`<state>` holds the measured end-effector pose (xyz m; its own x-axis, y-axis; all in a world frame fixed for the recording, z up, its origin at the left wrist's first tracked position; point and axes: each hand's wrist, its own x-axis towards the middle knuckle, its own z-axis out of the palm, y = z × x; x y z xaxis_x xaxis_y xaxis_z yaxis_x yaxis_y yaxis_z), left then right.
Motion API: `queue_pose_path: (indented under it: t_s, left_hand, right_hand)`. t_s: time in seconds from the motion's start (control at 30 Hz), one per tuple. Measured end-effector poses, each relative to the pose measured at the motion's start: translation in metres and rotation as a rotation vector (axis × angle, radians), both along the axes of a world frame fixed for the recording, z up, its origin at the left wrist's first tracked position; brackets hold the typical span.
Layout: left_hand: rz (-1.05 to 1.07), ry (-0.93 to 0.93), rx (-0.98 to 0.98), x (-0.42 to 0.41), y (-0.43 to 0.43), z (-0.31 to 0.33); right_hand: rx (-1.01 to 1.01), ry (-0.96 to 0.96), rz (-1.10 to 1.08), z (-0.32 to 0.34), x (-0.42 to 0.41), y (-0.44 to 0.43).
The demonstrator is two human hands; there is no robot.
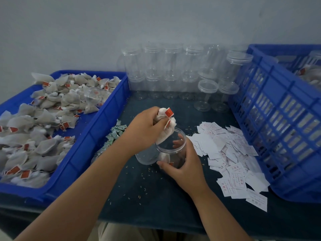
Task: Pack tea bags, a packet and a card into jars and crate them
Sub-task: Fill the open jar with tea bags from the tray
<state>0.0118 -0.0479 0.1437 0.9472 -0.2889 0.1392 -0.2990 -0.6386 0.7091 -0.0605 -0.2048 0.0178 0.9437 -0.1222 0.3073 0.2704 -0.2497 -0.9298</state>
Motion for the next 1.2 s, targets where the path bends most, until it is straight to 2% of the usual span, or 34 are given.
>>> queue_pose_path:
  t_s: [0.1, 0.3, 0.37, 0.57, 0.7, 0.77, 0.93, 1.07, 1.13, 1.2]
  left_hand:
    - [-0.020, -0.027, 0.034, 0.000, 0.001, 0.002]
    - [-0.057, -0.045, 0.342, -0.001, -0.002, 0.002]
    - [-0.098, -0.006, 0.332, -0.002, -0.001, 0.004]
    - [-0.119, 0.054, 0.103, -0.004, 0.009, 0.025]
    - [-0.078, -0.065, 0.127, -0.002, 0.008, 0.028]
    - [-0.048, -0.031, 0.113, -0.002, 0.005, 0.027]
    - [-0.132, 0.014, 0.223, -0.003, 0.000, 0.012]
    - [-0.293, -0.088, 0.458, -0.007, -0.007, 0.006]
    - [-0.272, -0.151, 0.505, -0.007, -0.010, 0.008]
    - [-0.278, -0.115, 0.510, -0.004, -0.012, 0.012]
  right_hand:
    - [0.014, -0.001, -0.004, -0.001, 0.001, -0.001]
    - [-0.020, -0.008, 0.015, 0.002, 0.002, 0.000]
    - [-0.002, 0.002, 0.015, 0.003, 0.002, 0.000]
    - [-0.034, 0.002, -0.026, 0.001, 0.000, 0.000]
    - [-0.007, 0.017, -0.026, -0.001, 0.001, -0.001]
    - [0.005, 0.020, -0.015, -0.001, 0.002, 0.000]
    - [0.004, 0.013, 0.010, -0.002, 0.003, -0.002]
    - [-0.013, 0.010, 0.016, 0.000, 0.003, -0.003]
    - [-0.028, -0.001, 0.020, -0.001, 0.003, -0.003]
    - [-0.013, 0.002, 0.020, -0.001, 0.002, -0.003]
